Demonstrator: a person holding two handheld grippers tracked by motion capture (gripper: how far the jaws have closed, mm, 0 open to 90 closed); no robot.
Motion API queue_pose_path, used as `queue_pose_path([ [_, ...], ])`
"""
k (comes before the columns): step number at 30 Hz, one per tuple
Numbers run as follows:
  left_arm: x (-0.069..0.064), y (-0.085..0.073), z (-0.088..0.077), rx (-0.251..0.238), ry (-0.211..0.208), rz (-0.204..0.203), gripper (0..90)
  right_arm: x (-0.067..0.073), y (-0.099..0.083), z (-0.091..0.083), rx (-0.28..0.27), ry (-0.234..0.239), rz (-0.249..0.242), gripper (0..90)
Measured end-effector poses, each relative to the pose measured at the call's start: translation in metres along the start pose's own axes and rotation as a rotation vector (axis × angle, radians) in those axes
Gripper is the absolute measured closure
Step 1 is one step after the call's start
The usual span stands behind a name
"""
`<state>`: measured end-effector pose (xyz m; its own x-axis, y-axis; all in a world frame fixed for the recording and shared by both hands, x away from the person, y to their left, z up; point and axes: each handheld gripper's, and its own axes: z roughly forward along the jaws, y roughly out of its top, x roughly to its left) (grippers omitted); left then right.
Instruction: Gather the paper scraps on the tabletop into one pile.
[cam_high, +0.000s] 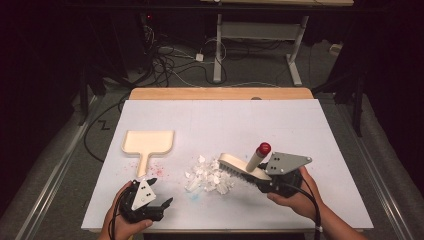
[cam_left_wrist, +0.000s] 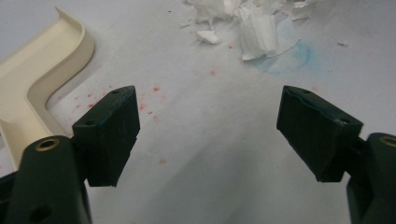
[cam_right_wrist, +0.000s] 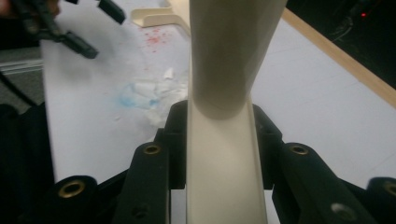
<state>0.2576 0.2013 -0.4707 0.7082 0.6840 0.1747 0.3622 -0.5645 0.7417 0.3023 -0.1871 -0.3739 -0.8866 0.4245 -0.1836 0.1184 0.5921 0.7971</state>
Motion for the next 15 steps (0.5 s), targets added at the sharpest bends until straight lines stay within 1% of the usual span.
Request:
queue_pose_path([
  [1, 0.0, 0.0, 0.0, 0.001, -0.001, -0.003, 20.6, 0.0, 0.0, 0.0, 0.0, 0.0, 0.0, 67.7],
  [2, 0.0, 0.0, 0.001, 0.003, -0.003, -0.003, 20.6, 0.005, -0.004, -0.004, 0.013, 0.016, -0.009, 67.7],
  [4, 0.0, 0.0, 0.001, 0.004, -0.005, -0.001, 20.6, 0.006, -0.007, -0.006, 0.021, 0.02, -0.011, 67.7],
  [5, -0.001, 0.0, 0.001, 0.007, -0.006, 0.003, 20.6, 0.008, -0.014, -0.013, 0.038, 0.032, -0.008, 67.7],
  [6, -0.001, 0.0, 0.001, 0.008, -0.006, 0.004, 20.6, 0.008, -0.014, -0.013, 0.038, 0.032, -0.008, 67.7],
  [7, -0.001, 0.0, 0.001, 0.01, -0.007, 0.004, 20.6, 0.009, -0.022, -0.017, 0.05, 0.036, -0.003, 67.7],
  [8, -0.001, 0.0, 0.001, 0.009, -0.007, 0.001, 20.6, 0.009, -0.022, -0.017, 0.05, 0.036, -0.003, 67.7],
  [9, -0.001, 0.0, 0.002, 0.008, -0.009, -0.001, 20.6, 0.01, -0.026, -0.018, 0.063, 0.046, 0.001, 67.7],
  [10, -0.001, 0.0, 0.002, 0.011, -0.009, 0.001, 20.6, 0.012, -0.036, -0.017, 0.089, 0.057, 0.012, 67.7],
  [11, -0.001, 0.001, 0.003, 0.014, -0.01, 0.004, 20.6, 0.012, -0.036, -0.017, 0.089, 0.057, 0.012, 67.7],
  [12, -0.002, 0.001, 0.003, 0.014, -0.012, 0.009, 20.6, 0.013, -0.04, -0.014, 0.097, 0.06, 0.009, 67.7],
  [13, -0.003, 0.002, 0.003, 0.014, -0.011, 0.012, 20.6, 0.014, -0.045, -0.01, 0.107, 0.042, 0.008, 67.7],
  [14, -0.003, 0.003, 0.003, 0.01, -0.013, 0.012, 20.6, 0.013, -0.048, -0.002, 0.128, 0.065, 0.017, 67.7],
  [15, -0.003, 0.003, 0.003, 0.01, -0.013, 0.012, 20.6, 0.013, -0.048, -0.002, 0.128, 0.065, 0.017, 67.7],
])
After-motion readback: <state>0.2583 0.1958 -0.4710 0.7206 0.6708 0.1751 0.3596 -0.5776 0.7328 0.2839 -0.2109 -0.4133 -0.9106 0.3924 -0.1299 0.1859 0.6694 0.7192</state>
